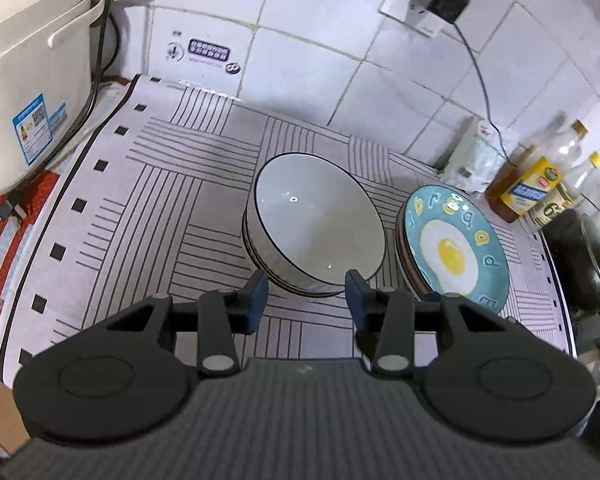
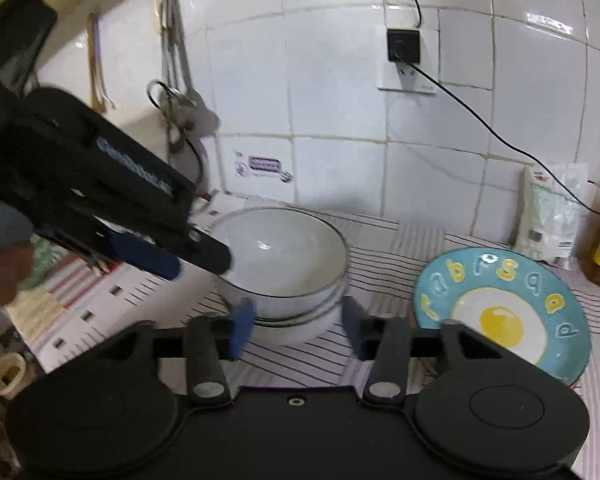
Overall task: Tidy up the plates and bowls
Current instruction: 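Lower the white bowl into the nested bowls and open the left gripper, then grasp the rim of the three nested white bowls with the left gripper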
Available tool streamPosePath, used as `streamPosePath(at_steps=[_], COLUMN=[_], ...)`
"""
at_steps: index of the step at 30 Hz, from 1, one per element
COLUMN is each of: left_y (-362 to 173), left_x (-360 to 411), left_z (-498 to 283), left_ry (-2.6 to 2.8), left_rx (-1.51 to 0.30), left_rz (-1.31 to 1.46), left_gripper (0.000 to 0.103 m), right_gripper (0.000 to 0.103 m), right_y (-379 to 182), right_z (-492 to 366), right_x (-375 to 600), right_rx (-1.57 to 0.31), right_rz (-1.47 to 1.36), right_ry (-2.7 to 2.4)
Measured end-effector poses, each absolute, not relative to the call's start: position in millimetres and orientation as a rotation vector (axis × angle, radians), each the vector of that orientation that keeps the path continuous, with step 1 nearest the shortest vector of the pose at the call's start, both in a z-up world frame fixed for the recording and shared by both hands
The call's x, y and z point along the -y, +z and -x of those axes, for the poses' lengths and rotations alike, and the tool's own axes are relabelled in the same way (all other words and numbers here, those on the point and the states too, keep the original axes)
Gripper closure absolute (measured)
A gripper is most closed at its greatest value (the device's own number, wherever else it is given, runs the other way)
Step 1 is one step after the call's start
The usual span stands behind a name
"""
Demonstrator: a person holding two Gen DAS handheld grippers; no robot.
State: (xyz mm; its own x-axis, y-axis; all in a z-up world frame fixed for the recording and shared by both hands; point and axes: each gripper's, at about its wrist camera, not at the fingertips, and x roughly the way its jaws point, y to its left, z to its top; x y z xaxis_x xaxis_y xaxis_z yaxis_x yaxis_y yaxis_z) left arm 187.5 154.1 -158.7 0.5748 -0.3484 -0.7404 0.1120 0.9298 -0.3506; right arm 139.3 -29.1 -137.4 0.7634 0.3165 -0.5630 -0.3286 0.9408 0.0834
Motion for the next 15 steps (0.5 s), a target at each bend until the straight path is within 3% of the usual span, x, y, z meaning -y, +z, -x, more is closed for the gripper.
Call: streamPosePath(at_steps=[6,9,10,11,15], left_y=[-169,-177,-179,-181,-186], left_x=[-162,-167,-169,-171,-181], left_z=[-173,-168,-167,-166,-164], left_ry=[-0.316,-0.338,-0.345,-0.350,-0.388], left_rx=[-0.892,-0.884,-0.877,-0.874,-0.849], left_rz=[0.299,0.310,0.316,0.322,0.335], left_gripper=[0.054,0.050,0.049,0.047,0.035], right_gripper=[0.033,0.024,0.012,0.006,0.006], right_y=[-147,-160,-166,-174,-198], right_z=[-124,-121,-121,-122,-131], right_x=[20,17,15,14,8], right_rx=[-0.613,-0.620,-0.620,-0.618,-0.645], right_rz=[0.050,0.041,0.041,0.044,0.044], right_ry=[0.382,0.369,0.361,0.355,0.329])
